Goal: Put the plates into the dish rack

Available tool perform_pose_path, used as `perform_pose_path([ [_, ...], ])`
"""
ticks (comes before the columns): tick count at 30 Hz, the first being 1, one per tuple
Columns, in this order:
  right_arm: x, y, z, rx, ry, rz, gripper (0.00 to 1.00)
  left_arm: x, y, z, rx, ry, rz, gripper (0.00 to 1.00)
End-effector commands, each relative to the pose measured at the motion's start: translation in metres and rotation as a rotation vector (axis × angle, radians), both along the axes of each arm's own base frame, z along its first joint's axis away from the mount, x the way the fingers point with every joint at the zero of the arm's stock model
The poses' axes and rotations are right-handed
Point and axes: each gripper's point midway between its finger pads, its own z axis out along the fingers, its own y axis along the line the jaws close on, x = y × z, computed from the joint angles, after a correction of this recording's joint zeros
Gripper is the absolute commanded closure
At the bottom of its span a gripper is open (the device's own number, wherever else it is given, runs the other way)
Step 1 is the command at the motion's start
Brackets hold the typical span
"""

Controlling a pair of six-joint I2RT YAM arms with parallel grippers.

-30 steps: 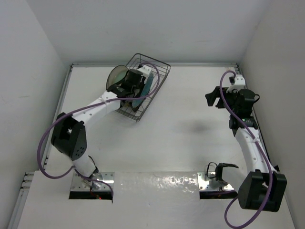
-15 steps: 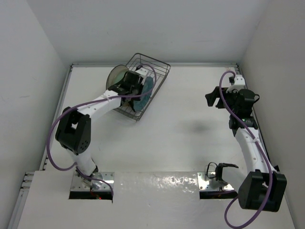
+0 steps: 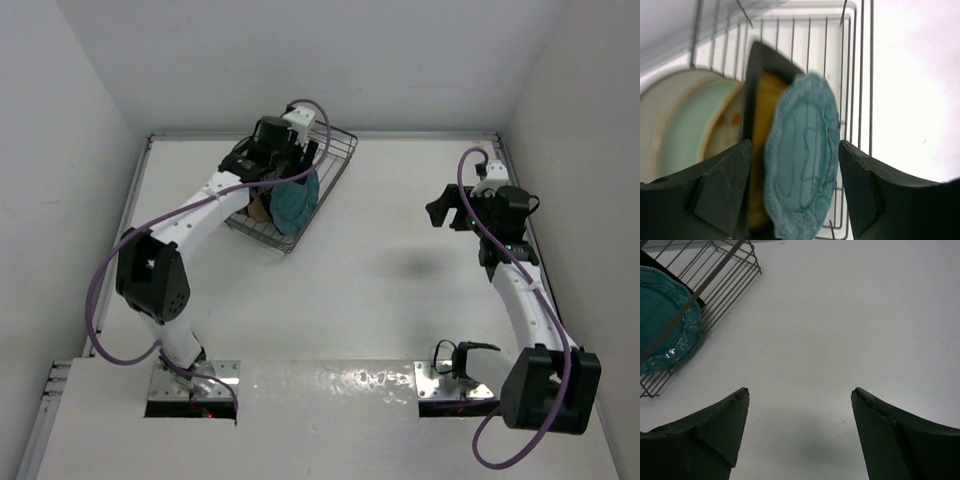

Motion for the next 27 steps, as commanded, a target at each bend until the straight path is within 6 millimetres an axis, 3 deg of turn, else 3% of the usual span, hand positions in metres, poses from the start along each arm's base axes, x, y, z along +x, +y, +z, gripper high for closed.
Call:
perform_pose_path([
  [1,0.005,-0.001,0.012,0.001,-0.004,0.002,0.16,0.010,0.013,0.067,0.004,-0.131,0.012,0.31],
  [3,0.005,-0.002,0.009,0.008,0.027,-0.009,0.10,0.009,0.015,0.089,0.002,-0.159,0.012,0.28],
  [4,0.003,-0.002,0.004,0.011,0.055,-0.014,0.09,0.005,0.017,0.114,-0.018,-0.200,0.011,0.28],
  [6,0.001,-0.004,0.002,0.008,0.064,-0.029,0.06,-0.008,0.022,0.142,-0.038,-0.247,0.002,0.27],
  [9,-0.004,-0.007,0.000,0.010,0.066,-0.058,0.04,-0.029,0.030,0.176,-0.069,-0.317,-0.013,0.23],
  [11,-0.008,-0.013,-0.001,0.004,0.073,-0.097,0.01,-0.042,0.039,0.189,-0.066,-0.334,0.002,0.22],
  [12,-0.012,-0.015,-0.006,0.002,0.098,-0.110,0.01,-0.053,0.053,0.201,-0.058,-0.364,0.045,0.20],
  [14,-0.017,-0.019,-0.013,-0.003,0.139,-0.142,0.01,-0.073,0.082,0.206,-0.007,-0.383,0.119,0.16],
  [16,-0.023,-0.023,-0.021,0.012,0.171,-0.183,0.01,-0.084,0.100,0.205,0.020,-0.399,0.168,0.13],
  [19,-0.035,-0.036,-0.038,0.005,0.226,-0.283,0.01,-0.099,0.144,0.187,0.049,-0.366,0.268,0.11],
  [22,-0.049,-0.047,-0.048,-0.014,0.257,-0.358,0.01,-0.108,0.180,0.150,0.076,-0.283,0.331,0.11],
  [25,-0.069,-0.058,-0.057,-0.048,0.273,-0.433,0.01,-0.116,0.214,0.088,0.137,-0.164,0.380,0.11],
  [27,-0.080,-0.062,-0.068,-0.058,0.295,-0.468,0.01,-0.119,0.244,0.069,0.147,-0.130,0.460,0.11],
])
